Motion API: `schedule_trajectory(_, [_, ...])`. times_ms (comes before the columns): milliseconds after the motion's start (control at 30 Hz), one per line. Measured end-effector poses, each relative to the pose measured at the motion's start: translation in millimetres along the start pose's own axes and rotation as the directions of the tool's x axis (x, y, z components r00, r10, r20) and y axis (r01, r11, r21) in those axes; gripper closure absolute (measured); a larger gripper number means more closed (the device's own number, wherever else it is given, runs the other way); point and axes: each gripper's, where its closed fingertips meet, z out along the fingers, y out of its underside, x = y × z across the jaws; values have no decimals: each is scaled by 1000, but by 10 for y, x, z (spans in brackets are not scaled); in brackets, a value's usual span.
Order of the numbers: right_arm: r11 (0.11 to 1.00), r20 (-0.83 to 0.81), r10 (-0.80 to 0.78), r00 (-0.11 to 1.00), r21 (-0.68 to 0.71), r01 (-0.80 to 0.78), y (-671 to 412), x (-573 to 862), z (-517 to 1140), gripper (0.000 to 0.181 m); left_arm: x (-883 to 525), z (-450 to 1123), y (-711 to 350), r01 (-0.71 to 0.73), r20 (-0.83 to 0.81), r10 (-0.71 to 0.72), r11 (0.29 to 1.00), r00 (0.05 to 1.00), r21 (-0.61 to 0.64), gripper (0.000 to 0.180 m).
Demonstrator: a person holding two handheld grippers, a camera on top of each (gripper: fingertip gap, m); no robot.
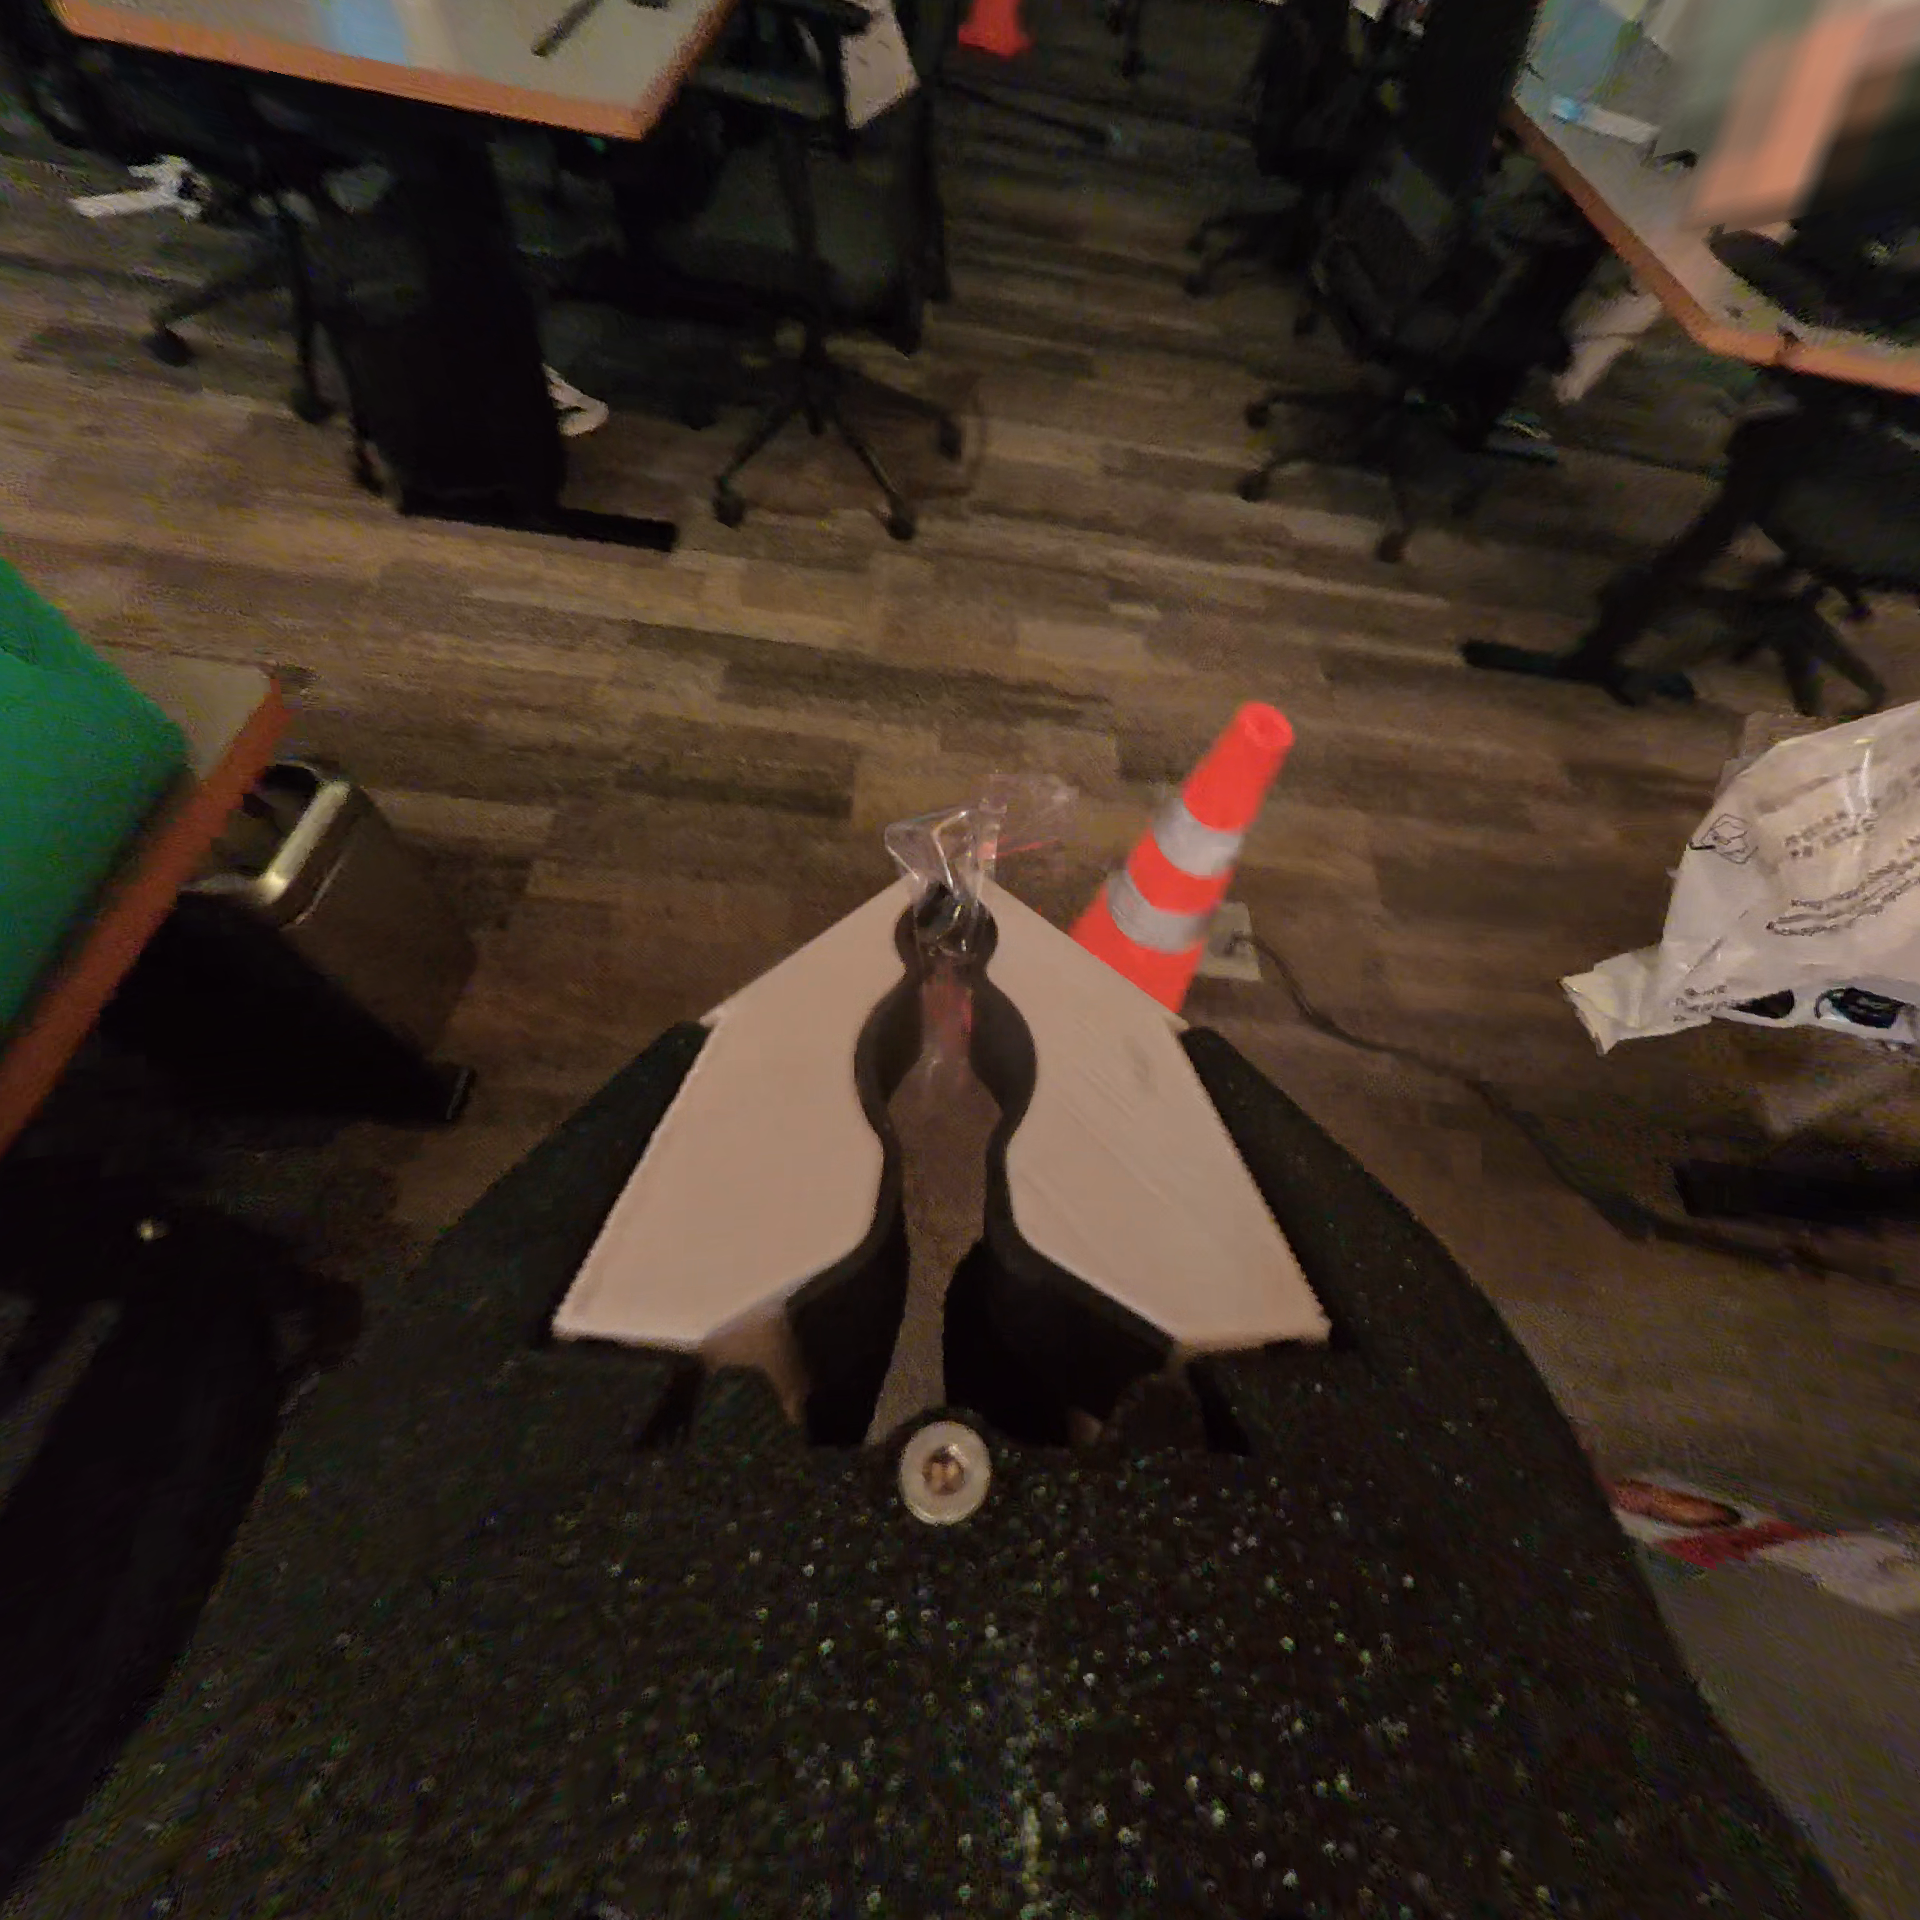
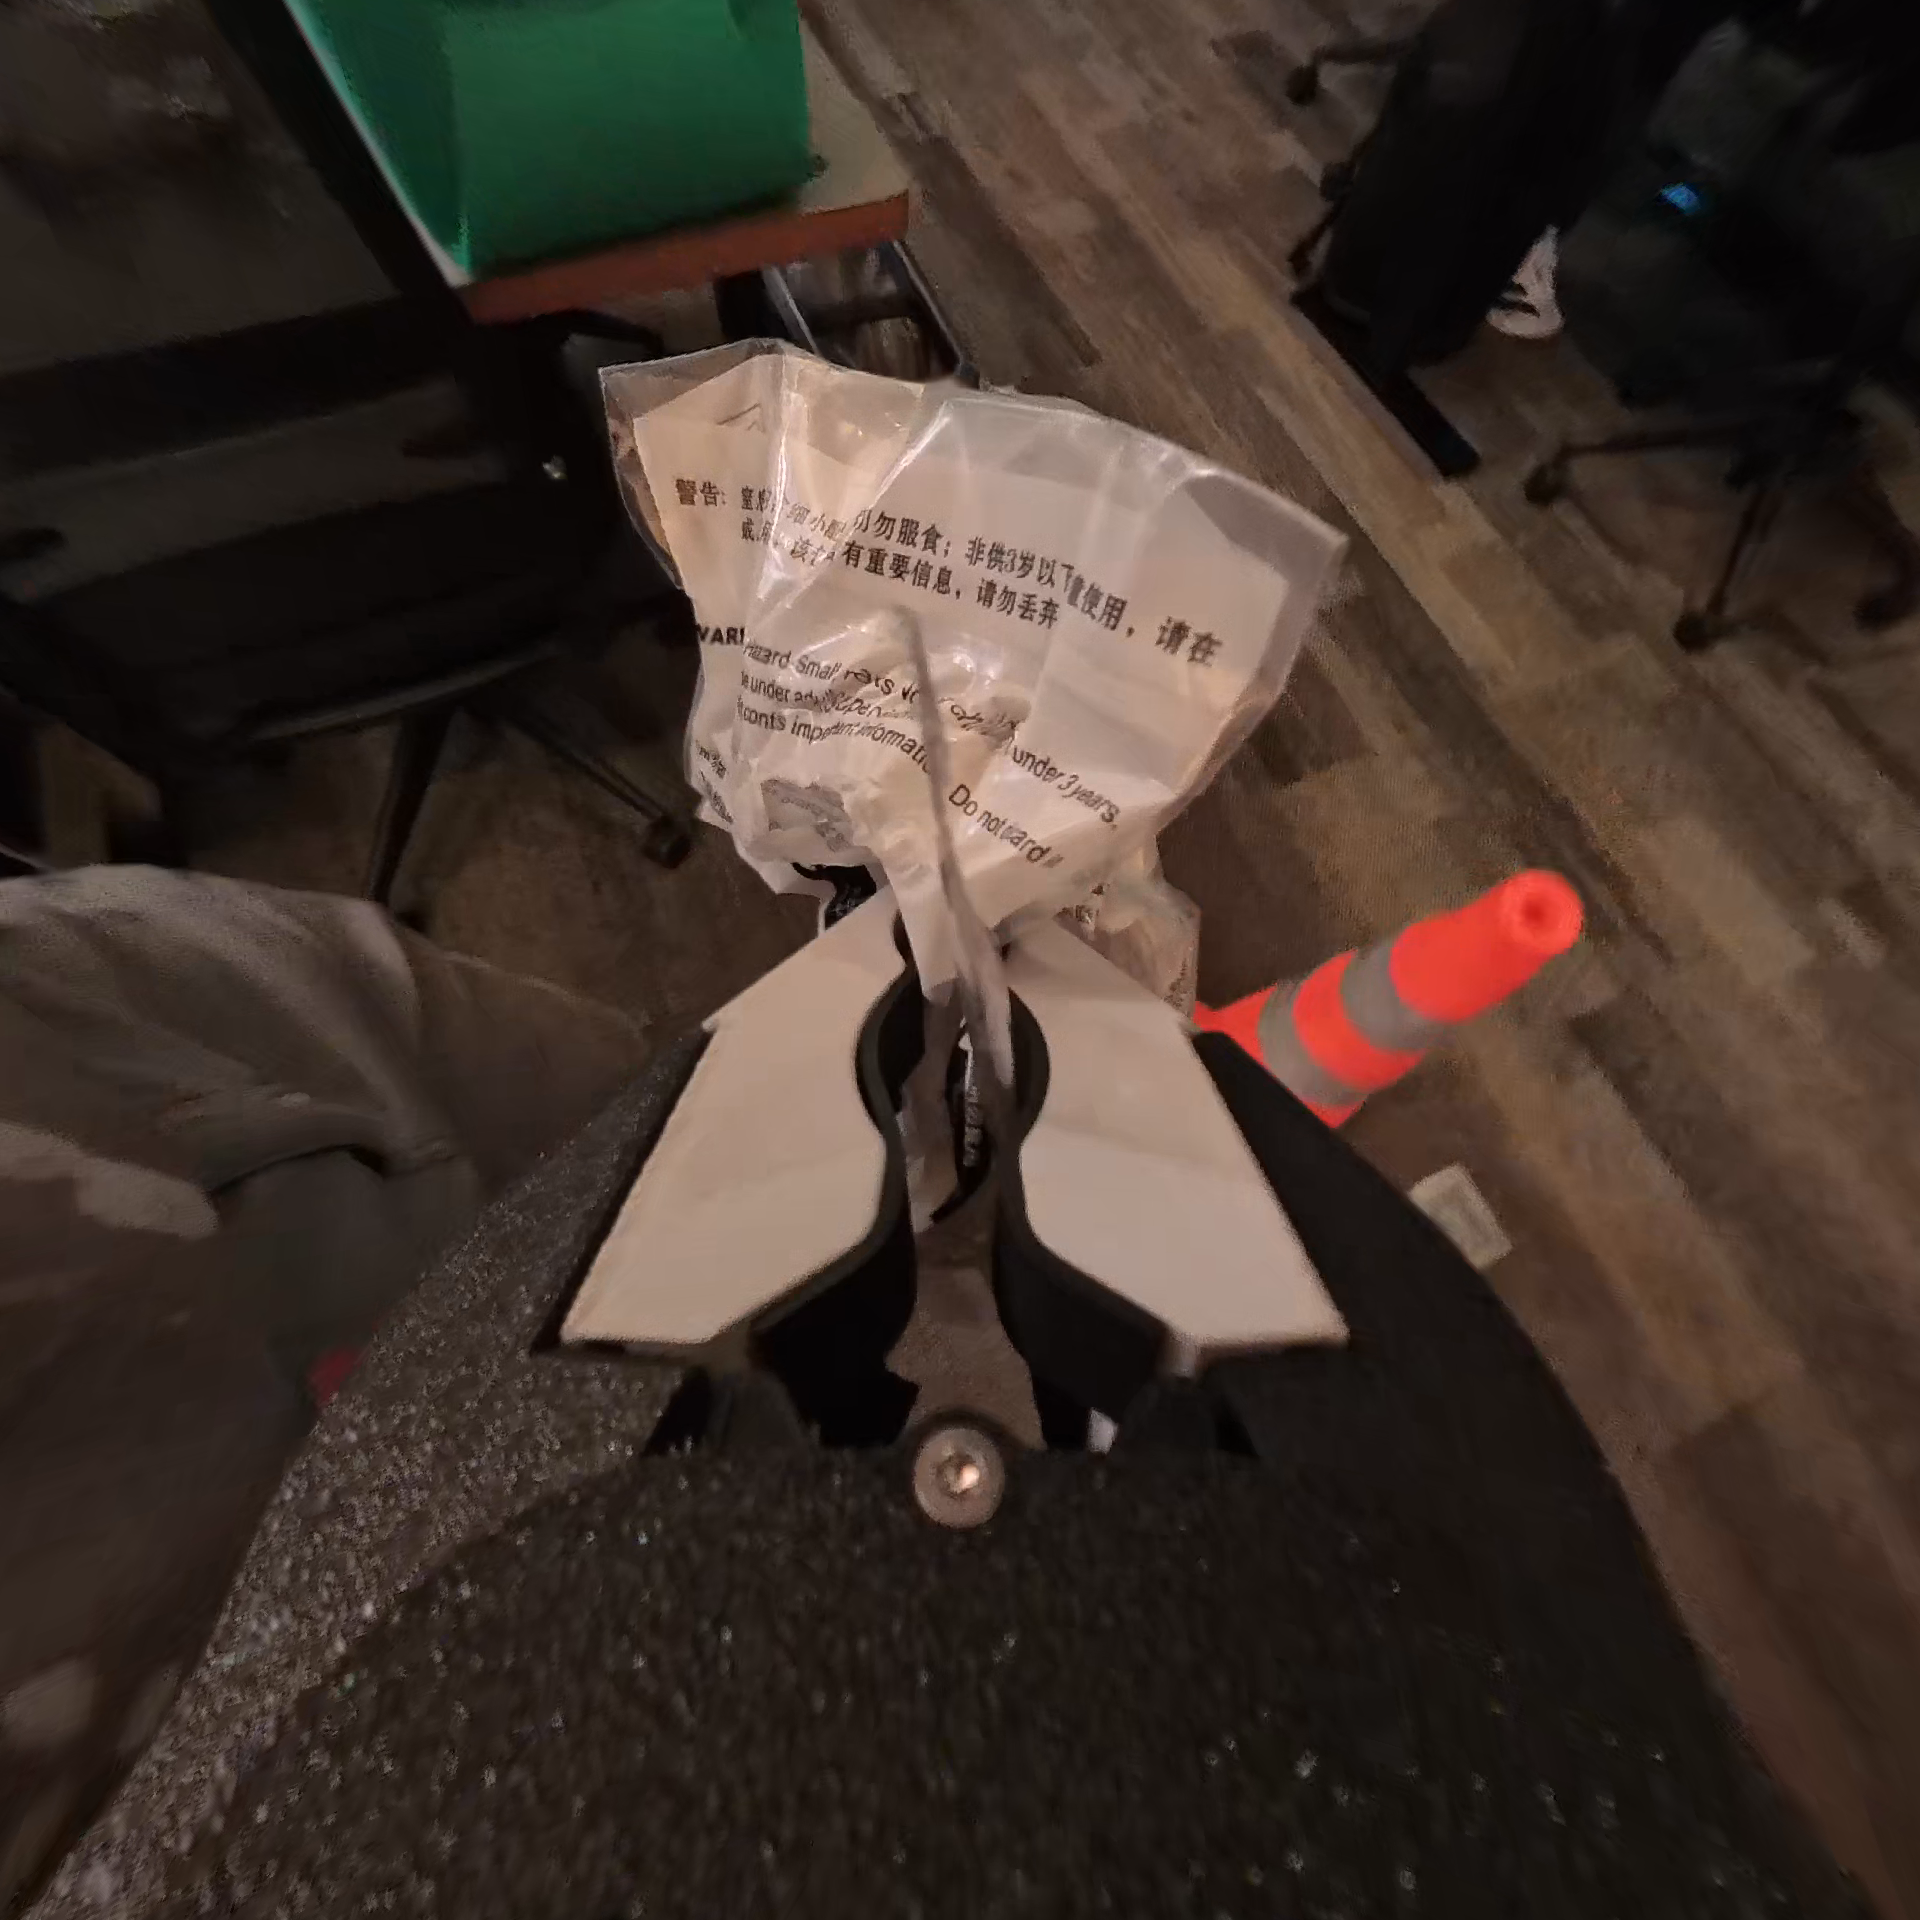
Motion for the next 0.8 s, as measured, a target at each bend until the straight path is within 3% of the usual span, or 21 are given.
schedule_trajectory(300, [992,130,-123,984,-5,125,-1209,2192,2522,180,-1450,2831,-826,97,141,-96,995,985,0,180])
schedule_trajectory(567, [972,280,-217,935,-20,232,-2671,3685,4298,180,-2498,4962,-2928,75,159,-95,989,983,128,180])
schedule_trajectory(800, [923,531,-348,773,49,382,-3493,4755,6094,180,-3513,6002,-3069,191,435,-214,977,874,95,180])
